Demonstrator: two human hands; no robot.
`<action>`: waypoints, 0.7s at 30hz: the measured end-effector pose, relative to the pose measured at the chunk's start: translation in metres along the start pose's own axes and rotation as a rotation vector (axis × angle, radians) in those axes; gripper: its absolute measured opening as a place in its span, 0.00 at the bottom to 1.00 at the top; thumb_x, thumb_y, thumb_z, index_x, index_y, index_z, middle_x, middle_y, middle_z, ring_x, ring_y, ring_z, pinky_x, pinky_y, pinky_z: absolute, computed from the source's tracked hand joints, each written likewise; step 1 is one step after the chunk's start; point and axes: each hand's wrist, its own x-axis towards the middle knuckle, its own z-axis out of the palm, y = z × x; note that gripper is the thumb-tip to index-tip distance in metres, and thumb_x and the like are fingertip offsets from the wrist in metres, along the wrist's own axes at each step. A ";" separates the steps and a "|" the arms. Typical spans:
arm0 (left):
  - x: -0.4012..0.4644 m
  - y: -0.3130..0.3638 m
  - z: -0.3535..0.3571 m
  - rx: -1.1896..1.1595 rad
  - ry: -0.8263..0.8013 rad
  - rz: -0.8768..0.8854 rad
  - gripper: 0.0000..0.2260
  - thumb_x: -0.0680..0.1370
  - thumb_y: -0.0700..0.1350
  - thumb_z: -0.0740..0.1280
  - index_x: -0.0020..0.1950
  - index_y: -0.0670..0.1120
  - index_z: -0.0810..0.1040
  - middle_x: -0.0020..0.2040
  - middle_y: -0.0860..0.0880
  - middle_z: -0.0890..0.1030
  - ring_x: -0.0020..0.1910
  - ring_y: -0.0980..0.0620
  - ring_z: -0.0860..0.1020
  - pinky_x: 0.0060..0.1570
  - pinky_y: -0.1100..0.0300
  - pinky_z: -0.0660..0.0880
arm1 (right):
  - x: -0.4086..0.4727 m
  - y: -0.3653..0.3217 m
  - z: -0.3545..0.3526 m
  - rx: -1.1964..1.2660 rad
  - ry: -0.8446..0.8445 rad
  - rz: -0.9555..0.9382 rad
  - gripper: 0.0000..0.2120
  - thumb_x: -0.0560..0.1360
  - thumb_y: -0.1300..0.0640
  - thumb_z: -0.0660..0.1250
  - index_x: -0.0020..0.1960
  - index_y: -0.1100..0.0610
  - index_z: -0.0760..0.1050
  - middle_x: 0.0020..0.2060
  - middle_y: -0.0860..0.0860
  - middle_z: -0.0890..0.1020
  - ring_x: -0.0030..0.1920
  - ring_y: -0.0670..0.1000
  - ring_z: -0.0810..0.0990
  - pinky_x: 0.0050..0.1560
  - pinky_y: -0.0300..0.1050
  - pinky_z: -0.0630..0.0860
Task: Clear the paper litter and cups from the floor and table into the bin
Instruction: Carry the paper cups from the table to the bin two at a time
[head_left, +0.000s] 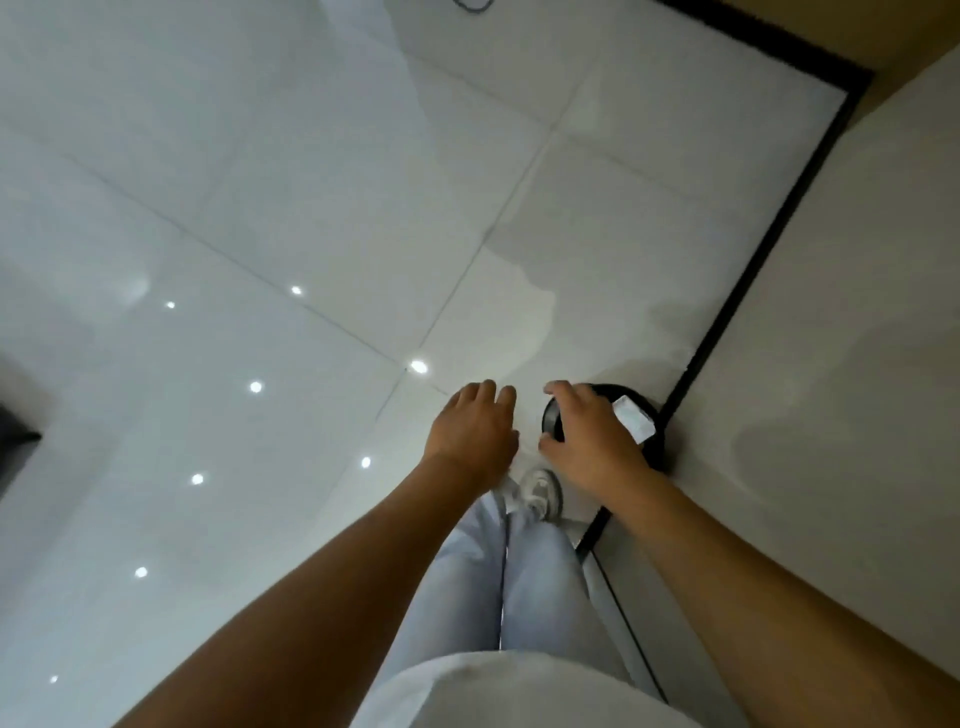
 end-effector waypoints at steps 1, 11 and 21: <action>-0.019 -0.009 -0.004 -0.019 0.011 -0.042 0.22 0.80 0.50 0.60 0.72 0.44 0.62 0.70 0.44 0.67 0.70 0.45 0.65 0.67 0.54 0.65 | -0.008 -0.019 -0.002 -0.026 -0.009 -0.055 0.27 0.76 0.54 0.66 0.72 0.52 0.61 0.68 0.54 0.67 0.66 0.56 0.67 0.61 0.50 0.72; -0.232 -0.152 -0.007 -0.255 0.227 -0.524 0.19 0.80 0.51 0.57 0.68 0.44 0.66 0.65 0.44 0.72 0.64 0.45 0.69 0.64 0.55 0.65 | -0.092 -0.243 0.050 -0.561 -0.149 -0.512 0.26 0.78 0.55 0.61 0.74 0.51 0.58 0.70 0.53 0.65 0.66 0.56 0.67 0.61 0.48 0.70; -0.476 -0.329 0.093 -0.478 0.300 -0.918 0.18 0.81 0.51 0.56 0.67 0.44 0.68 0.63 0.45 0.73 0.62 0.46 0.71 0.65 0.55 0.64 | -0.188 -0.464 0.268 -0.949 -0.295 -0.880 0.26 0.77 0.58 0.61 0.74 0.52 0.60 0.69 0.53 0.67 0.65 0.57 0.68 0.61 0.49 0.71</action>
